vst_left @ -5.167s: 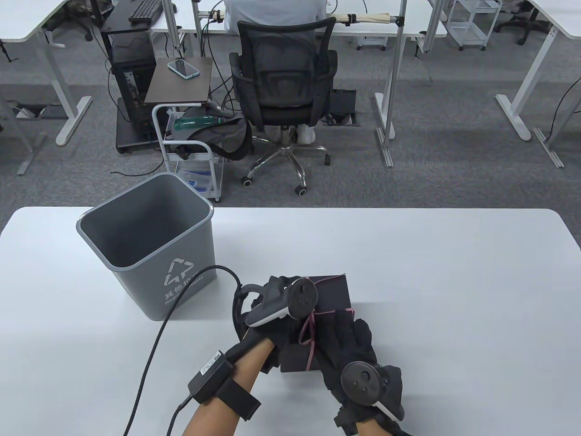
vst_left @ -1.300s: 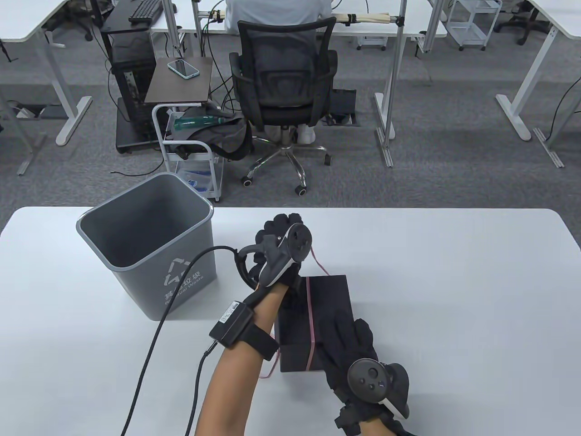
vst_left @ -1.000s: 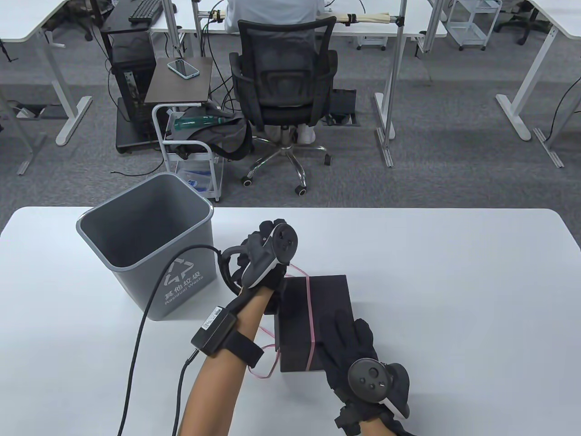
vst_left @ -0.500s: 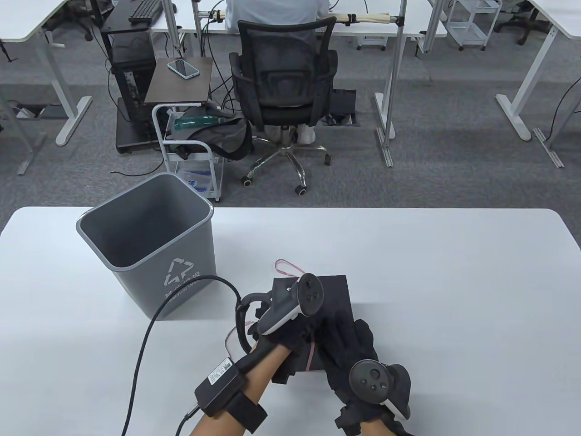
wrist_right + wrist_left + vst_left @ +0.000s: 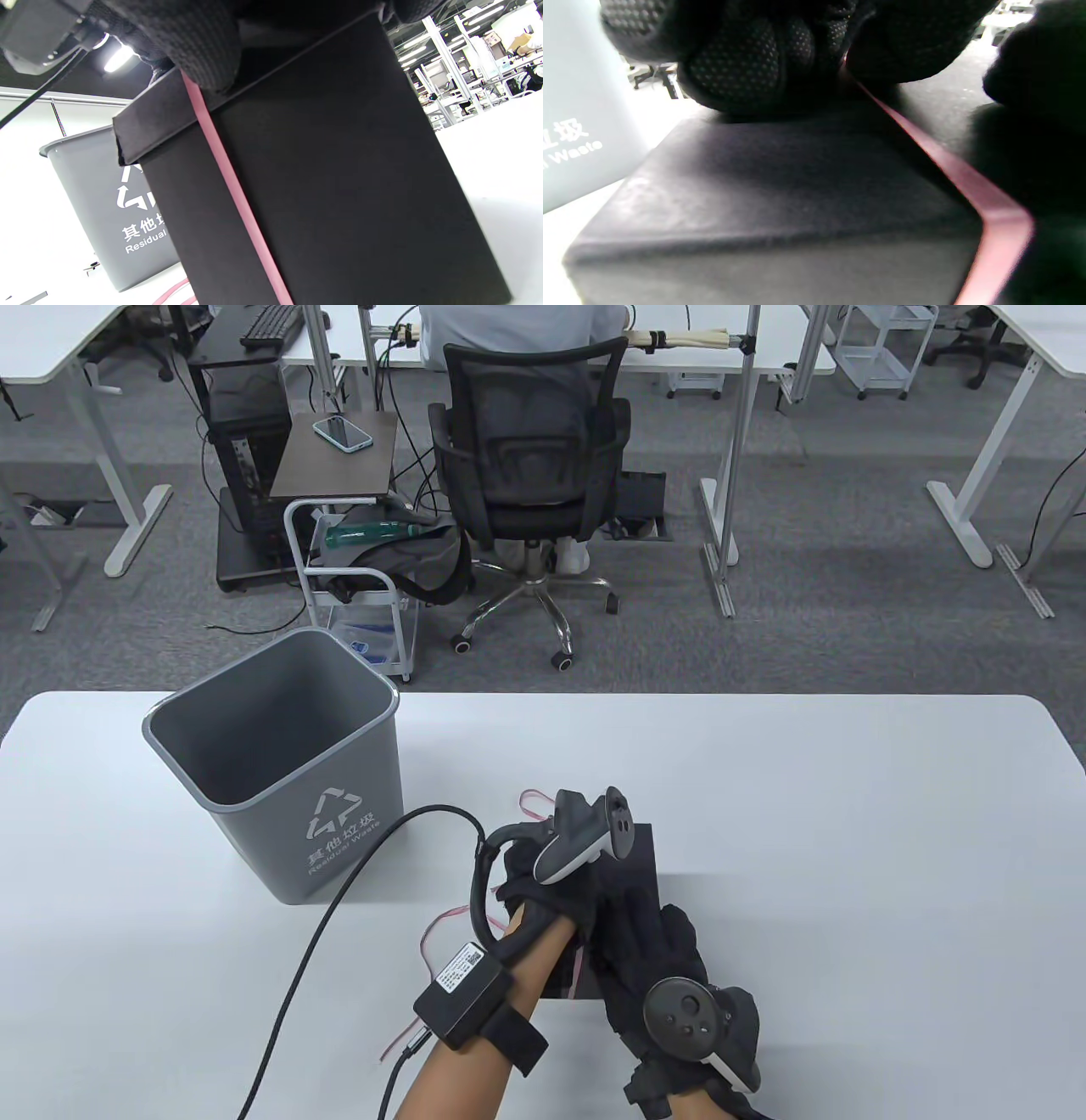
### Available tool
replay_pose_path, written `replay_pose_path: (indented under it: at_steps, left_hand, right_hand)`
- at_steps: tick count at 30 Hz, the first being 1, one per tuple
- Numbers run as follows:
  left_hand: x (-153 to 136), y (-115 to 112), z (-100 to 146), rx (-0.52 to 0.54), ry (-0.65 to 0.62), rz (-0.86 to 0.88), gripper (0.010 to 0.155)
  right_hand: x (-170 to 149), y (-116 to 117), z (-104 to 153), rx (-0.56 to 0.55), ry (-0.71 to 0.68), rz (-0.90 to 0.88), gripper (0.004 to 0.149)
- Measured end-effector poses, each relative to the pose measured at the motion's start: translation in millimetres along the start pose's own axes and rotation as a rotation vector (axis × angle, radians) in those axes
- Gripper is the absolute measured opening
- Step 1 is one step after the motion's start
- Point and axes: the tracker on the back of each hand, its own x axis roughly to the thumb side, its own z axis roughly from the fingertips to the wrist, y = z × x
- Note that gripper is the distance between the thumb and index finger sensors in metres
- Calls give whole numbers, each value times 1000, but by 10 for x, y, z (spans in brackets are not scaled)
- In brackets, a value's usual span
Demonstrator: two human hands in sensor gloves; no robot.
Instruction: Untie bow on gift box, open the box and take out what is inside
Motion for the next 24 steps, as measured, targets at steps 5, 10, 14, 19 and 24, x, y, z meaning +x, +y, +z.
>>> replay_pose_path:
  at_steps: [5, 10, 14, 19, 24]
  left_hand:
    - [45, -38, -5, 87, 3, -10, 43]
    - [-155, 23, 34, 72, -94, 256, 43]
    - [-310, 80, 64, 60, -119, 316, 44]
    - [-372, 181, 159, 85, -141, 342, 44]
    - [-441, 385, 277, 78, -181, 423, 44]
  right_hand:
    - [-36, 13, -21, 25, 5, -27, 70]
    - [-73, 14, 0, 32, -7, -66, 71]
    - [-70, 14, 1, 29, -6, -64, 70]
    - [-59, 24, 5, 32, -18, -73, 70]
    - [-52, 18, 14, 20, -12, -56, 70]
